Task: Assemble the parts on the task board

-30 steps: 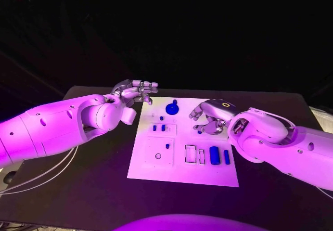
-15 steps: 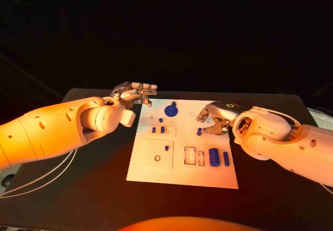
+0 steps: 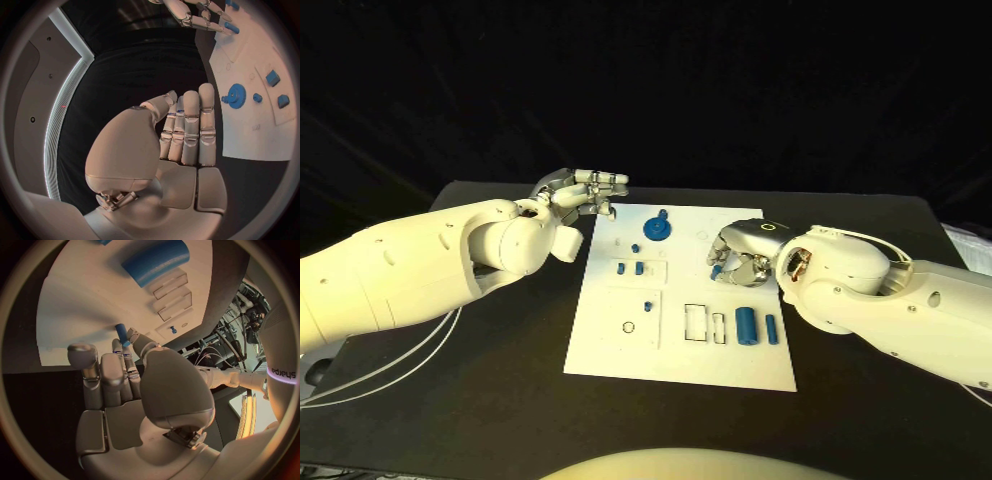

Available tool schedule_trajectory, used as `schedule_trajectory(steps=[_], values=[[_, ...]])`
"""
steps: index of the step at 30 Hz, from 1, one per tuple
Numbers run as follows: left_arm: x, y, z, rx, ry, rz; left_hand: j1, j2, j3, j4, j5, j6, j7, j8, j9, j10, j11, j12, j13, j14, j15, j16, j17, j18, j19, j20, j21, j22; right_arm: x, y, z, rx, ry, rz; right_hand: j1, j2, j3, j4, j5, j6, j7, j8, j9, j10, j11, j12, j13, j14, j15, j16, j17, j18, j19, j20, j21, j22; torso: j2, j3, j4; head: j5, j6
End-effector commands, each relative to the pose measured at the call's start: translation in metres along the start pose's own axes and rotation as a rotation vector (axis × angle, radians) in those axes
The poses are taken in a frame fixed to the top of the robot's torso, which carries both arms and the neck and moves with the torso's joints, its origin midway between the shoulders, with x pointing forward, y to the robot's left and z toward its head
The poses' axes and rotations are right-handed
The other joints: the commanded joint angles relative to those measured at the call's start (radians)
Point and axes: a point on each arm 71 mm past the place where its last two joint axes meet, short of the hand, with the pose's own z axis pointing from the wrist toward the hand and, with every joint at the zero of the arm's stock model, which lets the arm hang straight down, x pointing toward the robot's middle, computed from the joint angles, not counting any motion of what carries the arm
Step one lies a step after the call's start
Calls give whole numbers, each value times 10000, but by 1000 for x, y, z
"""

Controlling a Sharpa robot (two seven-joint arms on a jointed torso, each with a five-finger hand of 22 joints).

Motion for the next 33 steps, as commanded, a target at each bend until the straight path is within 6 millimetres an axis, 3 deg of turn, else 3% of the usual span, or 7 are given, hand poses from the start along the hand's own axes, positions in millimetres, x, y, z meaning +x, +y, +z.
schedule_trajectory(steps=[1, 15, 23, 33], values=[[3, -1, 0, 92, 204, -3, -10, 98, -55, 9, 22, -74, -8, 14, -8, -58, -6, 47, 15, -41, 40, -36, -9, 114, 50, -12, -47, -17, 4, 1, 2, -22, 232, -326, 79, 177, 164, -14, -119, 209, -35, 74, 30, 226, -39, 68, -6, 207, -37, 114, 97, 36, 115, -7, 121, 160, -2, 0, 8, -1, -26], [2, -1, 0, 76, 205, -3, -10, 98, -55, 9, 22, -74, -8, 14, -8, -58, -6, 47, 15, -41, 40, -36, -9, 114, 50, -12, -47, -17, 3, 3, 5, 70, -559, -660, 246, 542, 839, -129, -457, 1004, -204, 366, 197, 1260, -298, 9, 46, 374, -263, 526, 523, -119, 549, -148, 767, 1073, -1, 2, -6, -7, -44], [2, -1, 0, 62, 204, -3, -11, 103, -64, 7, 20, -77, -5, 20, -6, -67, -4, 66, 20, -45, 43, -35, -17, 114, 52, -9, -56, -22, -2, 4, 1, 51, -1169, -522, 279, 542, 924, -184, -468, 1017, -194, 368, 209, 1348, -316, -35, 48, 364, -288, 517, 508, -132, 581, -176, 821, 1146, -7, -1, 2, -42, -44], [1, -1, 0, 60, 203, -3, -11, 103, -64, 7, 20, -77, -5, 20, -6, -67, -4, 66, 20, -45, 43, -35, -17, 114, 52, -9, -56, -22, -20, 13, -24, -101, -1984, 254, 121, 427, 899, -134, -475, 1033, -192, 370, 223, 1422, -314, -110, 49, 354, -311, 537, 532, -147, 623, -200, 887, 1227, -15, -2, -1, -44, -28]])
